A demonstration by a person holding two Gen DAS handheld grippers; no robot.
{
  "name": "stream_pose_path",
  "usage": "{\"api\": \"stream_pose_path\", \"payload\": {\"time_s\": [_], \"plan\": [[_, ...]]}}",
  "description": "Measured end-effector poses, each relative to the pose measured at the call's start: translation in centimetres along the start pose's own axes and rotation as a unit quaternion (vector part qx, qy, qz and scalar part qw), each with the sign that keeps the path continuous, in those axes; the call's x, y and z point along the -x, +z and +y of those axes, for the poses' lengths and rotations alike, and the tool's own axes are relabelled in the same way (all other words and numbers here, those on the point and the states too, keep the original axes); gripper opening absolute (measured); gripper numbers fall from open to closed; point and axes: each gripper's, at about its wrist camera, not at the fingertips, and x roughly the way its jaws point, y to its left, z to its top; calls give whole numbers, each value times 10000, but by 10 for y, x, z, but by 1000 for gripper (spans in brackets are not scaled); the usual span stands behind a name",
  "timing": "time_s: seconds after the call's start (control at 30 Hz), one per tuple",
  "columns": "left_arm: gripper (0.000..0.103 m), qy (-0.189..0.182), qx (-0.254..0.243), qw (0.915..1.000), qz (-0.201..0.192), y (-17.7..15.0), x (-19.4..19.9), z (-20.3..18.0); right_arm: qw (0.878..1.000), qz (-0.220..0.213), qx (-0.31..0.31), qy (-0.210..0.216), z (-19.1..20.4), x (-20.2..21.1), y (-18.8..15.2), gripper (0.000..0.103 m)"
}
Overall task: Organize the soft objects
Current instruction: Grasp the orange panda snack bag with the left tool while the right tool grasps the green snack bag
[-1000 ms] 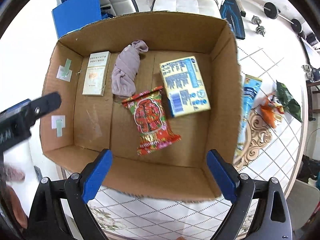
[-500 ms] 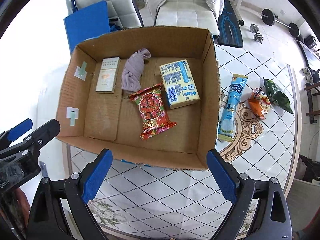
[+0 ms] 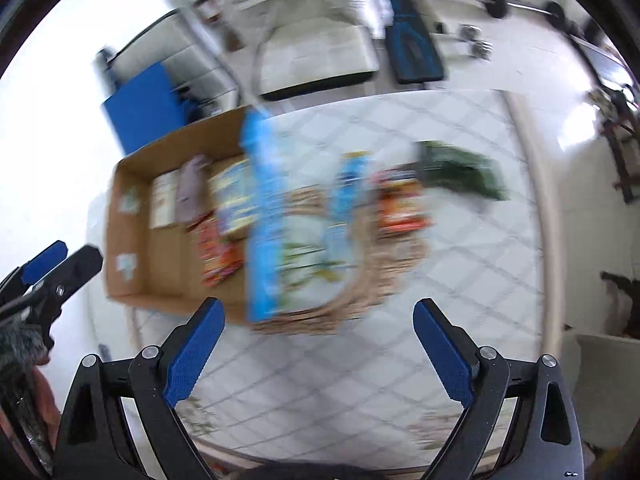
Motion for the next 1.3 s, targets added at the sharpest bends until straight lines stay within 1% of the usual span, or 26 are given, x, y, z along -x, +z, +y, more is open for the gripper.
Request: {"api": "stream_pose_path", "payload": {"time_s": [0.03, 0.07, 0.1, 0.13, 0.23, 0.27, 0.33, 0.4, 0.47, 0.57, 0.6, 0.67, 0.8, 0.83, 0.87, 0.9, 0.93, 1.0, 1.03, 1.07, 1.1, 1.17, 1.2, 1.23, 1.27, 1.3], "plan": [[94, -1, -202, 9998, 87, 10, -11, -21, 9999, 9, -41, -136, -20, 0, 8, 97], [94, 75, -356, 9992, 160, 18, -23, -40, 9996, 20, -84, -260, -37, -1, 16, 97], [94, 87, -445, 9987, 244, 25, -36, -55, 9992, 30, -161, -355, -56, -4, 24, 97], [94, -22, -469, 9981, 408, 34, -53, -70, 9991, 79, -233, -354, -74, -9, 32, 97], [94, -329, -251, 9954, 863, 46, -99, -98, 9990, 291, -316, -108, -114, -30, 57, 97], [94, -445, -165, 9935, 1039, 49, -117, -107, 9990, 360, -236, -87, -122, -37, 65, 97], [93, -519, -48, 9901, 1307, 53, -145, -120, 9986, 521, 28, -128, -133, -56, 82, 97], [93, -506, 17, 9866, 1553, 56, -177, -134, 9971, 673, 335, -72, -137, -73, 99, 97], [93, -434, 31, 9844, 1703, 57, -197, -141, 9931, 906, 748, -18, -136, -93, 115, 97], [93, -421, 110, 9808, 1903, 57, -219, -145, 9803, 1139, 1602, -215, -123, -120, 139, 97], [93, -447, 158, 9796, 1952, 57, -224, -144, 9738, 1252, 1881, -257, -119, -131, 146, 97], [93, -464, 296, 9779, 2015, 56, -233, -141, 9630, 1506, 2227, -175, -114, -153, 157, 97], [93, -500, 486, 9751, 2103, 55, -244, -139, 9447, 2003, 2595, 99, -105, -187, 167, 97], [92, -430, 479, 9743, 2160, 53, -247, -140, 9416, 2108, 2622, 127, -103, -195, 167, 94], [92, -387, 458, 9742, 2177, 52, -249, -141, 9414, 2136, 2607, 107, -103, -199, 168, 90], [92, -404, 450, 9741, 2179, 51, -250, -143, 9429, 2093, 2592, 7, -104, -202, 169, 79], [92, -416, 445, 9739, 2186, 50, -253, -146, 9456, 2095, 2489, -41, -107, -204, 169, 62], [92, -413, 432, 9742, 2177, 49, -254, -150, 9585, 2030, 2000, -83, -119, -202, 171, 52], [92, -383, 403, 9746, 2170, 48, -256, -153, 9655, 1975, 1685, -182, -127, -199, 171, 48], [92, -330, 367, 9752, 2157, 47, -257, -155, 9720, 1958, 1251, -352, -140, -196, 170, 48], [92, -291, 341, 9756, 2151, 51, -264, -154, 9750, 1916, 1014, -488, -148, -193, 168, 47], [92, -172, 255, 9761, 2153, 50, -270, -159, 9776, 1700, 901, -850, -158, -186, 162, 46], [92, -93, 228, 9762, 2154, 49, -273, -161, 9780, 1651, 858, -944, -161, -184, 159, 46], [83, -42, 211, 9766, 2138, 48, -276, -162, 9792, 1646, 760, -915, -166, -184, 156, 47], [62, 1, 180, 9764, 2151, 47, -279, -163, 9799, 1670, 689, -841, -170, -184, 154, 48], [57, 15, 176, 9754, 2196, 44, -283, -164, 9809, 1695, 586, -749, -176, -186, 151, 48]]}}
